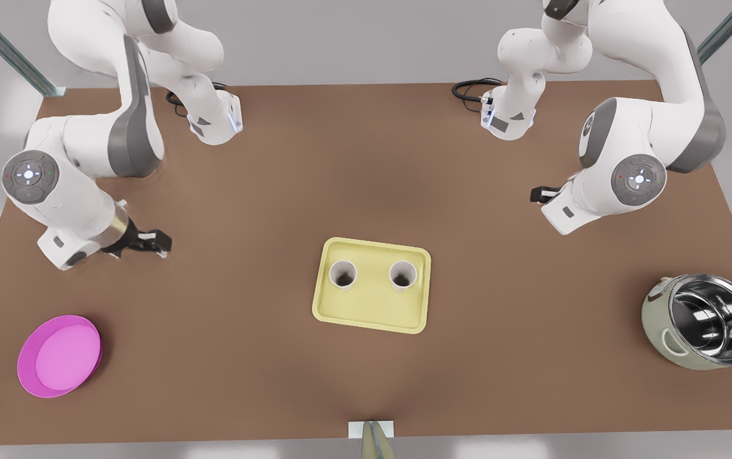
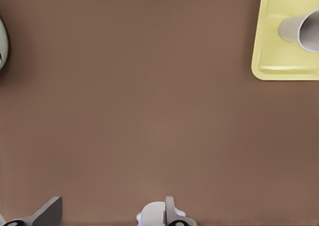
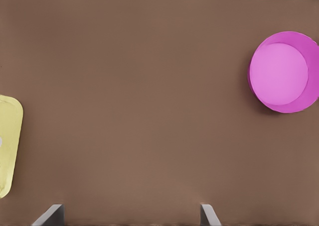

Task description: Use both arms to respectively pick up the white IKEA cups from the middle-left and middle-right positions, then place the white IKEA cups onto the middle-middle tray, ensuring that the cups remain upright and do not tip over

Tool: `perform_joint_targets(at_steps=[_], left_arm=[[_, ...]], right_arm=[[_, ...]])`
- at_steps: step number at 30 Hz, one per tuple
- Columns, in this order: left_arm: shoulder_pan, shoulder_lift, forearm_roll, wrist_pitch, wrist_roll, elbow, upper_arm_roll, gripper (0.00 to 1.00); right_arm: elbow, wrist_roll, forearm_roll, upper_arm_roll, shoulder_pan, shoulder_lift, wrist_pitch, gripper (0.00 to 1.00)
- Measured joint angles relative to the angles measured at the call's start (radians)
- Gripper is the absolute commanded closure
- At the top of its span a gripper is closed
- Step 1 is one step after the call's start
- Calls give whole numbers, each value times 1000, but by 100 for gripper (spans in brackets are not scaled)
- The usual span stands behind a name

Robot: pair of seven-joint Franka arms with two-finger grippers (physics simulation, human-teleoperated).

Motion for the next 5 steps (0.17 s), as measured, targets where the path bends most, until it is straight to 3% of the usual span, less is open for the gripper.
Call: perform_joint_targets(at_steps=[2, 5], left_arm=[[-1, 0, 0, -1, 9, 0, -1, 0], [-2, 0, 0, -2, 21, 0, -1, 0]], right_arm=[[-76, -18, -22, 14, -21, -120, -35, 0], [-111, -41, -37, 18, -42, -165, -70, 0]])
